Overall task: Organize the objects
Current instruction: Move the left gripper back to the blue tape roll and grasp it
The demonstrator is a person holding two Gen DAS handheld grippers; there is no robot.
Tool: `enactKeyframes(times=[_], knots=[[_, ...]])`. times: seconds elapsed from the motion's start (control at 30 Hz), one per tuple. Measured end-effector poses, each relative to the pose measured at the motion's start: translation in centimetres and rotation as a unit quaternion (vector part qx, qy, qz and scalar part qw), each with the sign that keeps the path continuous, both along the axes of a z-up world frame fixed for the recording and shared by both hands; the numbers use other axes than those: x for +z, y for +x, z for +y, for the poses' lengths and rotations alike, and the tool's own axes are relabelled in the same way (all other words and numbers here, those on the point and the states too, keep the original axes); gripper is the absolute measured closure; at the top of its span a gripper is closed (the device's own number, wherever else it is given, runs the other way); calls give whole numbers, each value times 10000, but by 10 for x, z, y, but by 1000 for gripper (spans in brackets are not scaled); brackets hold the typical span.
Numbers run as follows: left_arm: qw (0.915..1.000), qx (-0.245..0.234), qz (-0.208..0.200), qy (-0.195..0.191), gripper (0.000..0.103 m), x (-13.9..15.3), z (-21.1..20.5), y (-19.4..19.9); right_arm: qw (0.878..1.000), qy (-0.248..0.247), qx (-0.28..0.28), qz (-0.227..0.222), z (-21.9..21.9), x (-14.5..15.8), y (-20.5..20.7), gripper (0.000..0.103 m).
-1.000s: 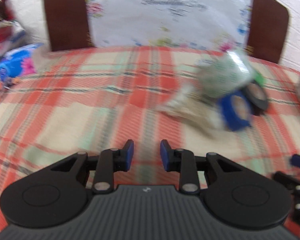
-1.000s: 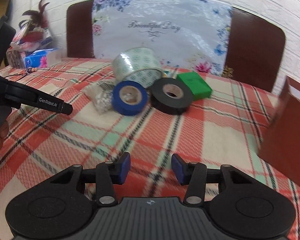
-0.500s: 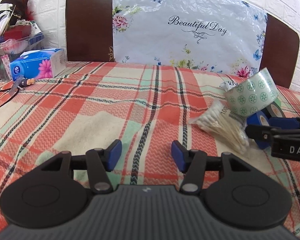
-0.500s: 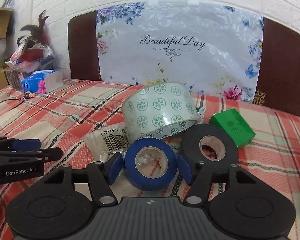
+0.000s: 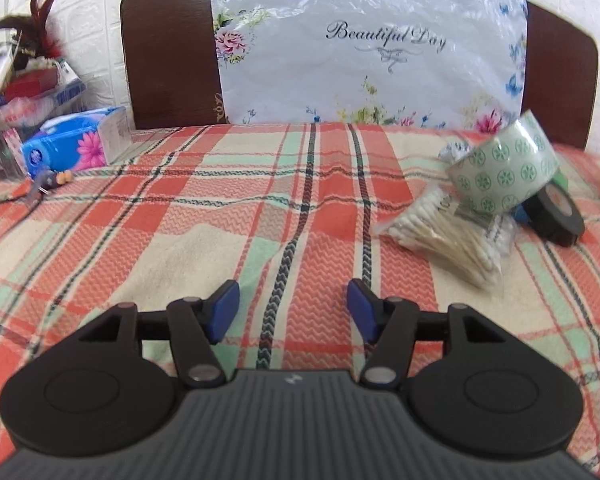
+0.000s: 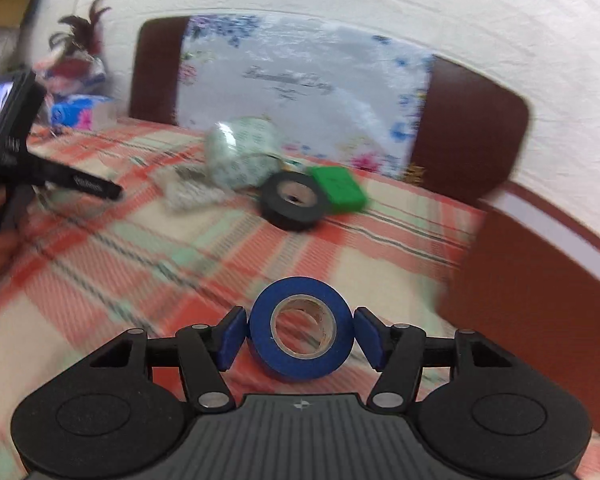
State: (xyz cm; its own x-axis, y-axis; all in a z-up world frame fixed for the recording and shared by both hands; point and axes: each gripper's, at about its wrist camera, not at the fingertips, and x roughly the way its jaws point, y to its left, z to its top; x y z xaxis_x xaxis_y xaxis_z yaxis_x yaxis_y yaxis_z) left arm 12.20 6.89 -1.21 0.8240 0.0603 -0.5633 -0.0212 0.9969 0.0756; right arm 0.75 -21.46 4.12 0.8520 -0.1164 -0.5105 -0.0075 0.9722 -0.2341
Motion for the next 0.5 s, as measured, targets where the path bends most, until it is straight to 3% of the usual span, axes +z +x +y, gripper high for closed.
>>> enactKeyframes(times=[0.03,0.07,0.1,0.13,0.2,0.27,0.33,0.43,0.5], knots=[[9999,67,106,-8,44,4,-6,-2,9998,-134,-145,28,-7,-2,-11,45],[9993,-36,249,-286,46,10,-13,-6,9994,-179,-272,88,-15,-3,-18,45],[9967,-302,350,-671,48,17,-22,-10,9991,-110,-400,112,-23,-5,-25,44],[9938,-622,377,-836,50,25,-39,-16,9987,41,-503,103,-32,-5,-31,36],[9878,-1359,368,-661,50,41,-88,-31,9970,394,-657,81,-46,-9,-38,33],[9701,-2261,568,-674,49,53,-133,-45,9952,654,-722,104,-53,-14,-42,35],[9519,-2841,898,-710,49,57,-168,-53,9945,750,-725,128,-54,-19,-42,37],[9328,-3225,1393,-813,50,54,-202,-54,9938,869,-687,94,-58,-22,-42,38],[9249,-3303,1717,-775,59,45,-219,-55,9932,961,-653,52,-59,-24,-42,38]])
